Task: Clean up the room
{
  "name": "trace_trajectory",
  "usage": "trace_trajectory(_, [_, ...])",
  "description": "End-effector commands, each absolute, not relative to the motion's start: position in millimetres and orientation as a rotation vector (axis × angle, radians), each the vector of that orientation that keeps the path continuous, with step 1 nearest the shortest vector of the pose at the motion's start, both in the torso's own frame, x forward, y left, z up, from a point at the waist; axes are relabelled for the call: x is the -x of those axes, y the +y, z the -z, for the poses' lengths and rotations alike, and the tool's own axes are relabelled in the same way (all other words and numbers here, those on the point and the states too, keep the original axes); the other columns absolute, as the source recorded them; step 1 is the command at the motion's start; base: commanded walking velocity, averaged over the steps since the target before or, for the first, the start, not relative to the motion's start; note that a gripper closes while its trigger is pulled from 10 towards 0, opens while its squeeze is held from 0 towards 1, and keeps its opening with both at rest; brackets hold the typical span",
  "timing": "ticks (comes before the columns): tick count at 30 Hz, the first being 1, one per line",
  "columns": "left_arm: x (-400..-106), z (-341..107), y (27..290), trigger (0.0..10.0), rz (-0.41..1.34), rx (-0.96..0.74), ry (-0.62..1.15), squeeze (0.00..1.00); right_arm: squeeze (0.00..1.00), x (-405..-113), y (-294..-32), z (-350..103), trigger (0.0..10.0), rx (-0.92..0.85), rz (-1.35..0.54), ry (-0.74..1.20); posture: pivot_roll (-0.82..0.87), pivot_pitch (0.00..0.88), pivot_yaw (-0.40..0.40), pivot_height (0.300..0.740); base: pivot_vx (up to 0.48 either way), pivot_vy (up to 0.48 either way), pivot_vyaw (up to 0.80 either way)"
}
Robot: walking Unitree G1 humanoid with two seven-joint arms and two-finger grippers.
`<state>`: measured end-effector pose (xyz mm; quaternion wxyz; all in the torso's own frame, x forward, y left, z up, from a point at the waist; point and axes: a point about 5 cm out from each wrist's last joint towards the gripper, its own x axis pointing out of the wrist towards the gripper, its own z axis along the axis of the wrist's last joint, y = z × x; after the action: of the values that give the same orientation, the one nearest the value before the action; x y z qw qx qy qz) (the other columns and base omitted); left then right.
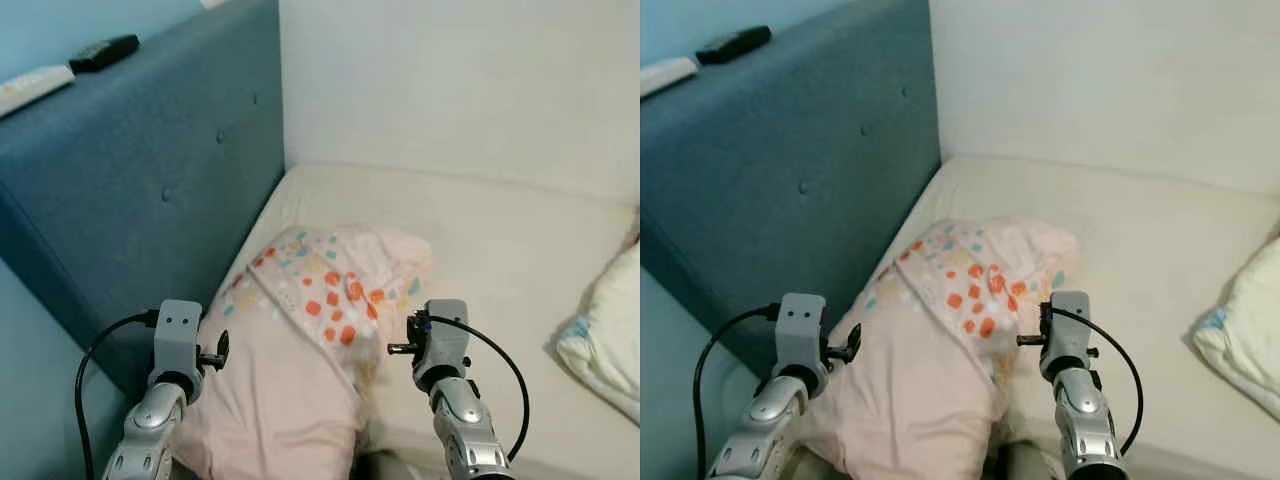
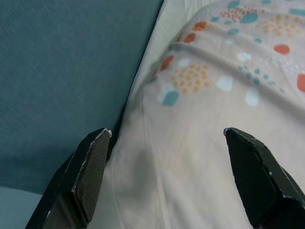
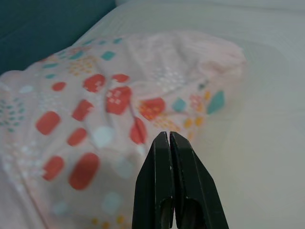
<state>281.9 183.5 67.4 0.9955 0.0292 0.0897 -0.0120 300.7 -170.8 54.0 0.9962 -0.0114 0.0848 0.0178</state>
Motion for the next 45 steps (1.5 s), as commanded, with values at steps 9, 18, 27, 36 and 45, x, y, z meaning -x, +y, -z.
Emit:
trace_trajectory(9, [-276.5, -58.6, 186.2, 10.0, 0.029, -0.079, 0.187, 0.0, 0.0, -290.0, -174.3, -42.8, 10.0, -0.017, -0.014, 0.214, -0.06, 0.056, -0.018, 0.68, 0.0, 0.0, 0.0])
trace_trajectory(18, [-279.0, -59.6, 187.1, 10.0, 0.044, -0.082, 0.177, 0.0, 0.0, -285.2, -171.5, -43.9, 10.0, -0.04, -0.037, 0.206, -0.06, 0.062, -0.016, 0.7, 0.0, 0.0, 0.0])
trace_trajectory(27, [-280.8, -59.6, 183.9, 10.0, 0.084, -0.112, 0.173, 0.0, 0.0, -284.1, -172.1, -43.8, 10.0, -0.042, -0.034, 0.203, -0.06, 0.06, -0.008, 0.73, 0.0, 0.0, 0.0])
trace_trajectory(36, [-279.9, -52.4, 180.6, 10.0, 0.145, -0.129, 0.209, 0.0, 0.0, -278.2, -169.0, -38.3, 10.0, -0.072, -0.024, 0.228, -0.06, 0.064, 0.001, 0.74, 0.0, 0.0, 0.0])
trace_trajectory(45, [-279.3, -51.0, 180.7, 10.0, 0.148, -0.135, 0.204, 0.0, 0.0, -272.8, -171.9, -33.9, 10.0, -0.069, 0.017, 0.241, -0.07, 0.066, 0.003, 0.74, 0.0, 0.0, 0.0])
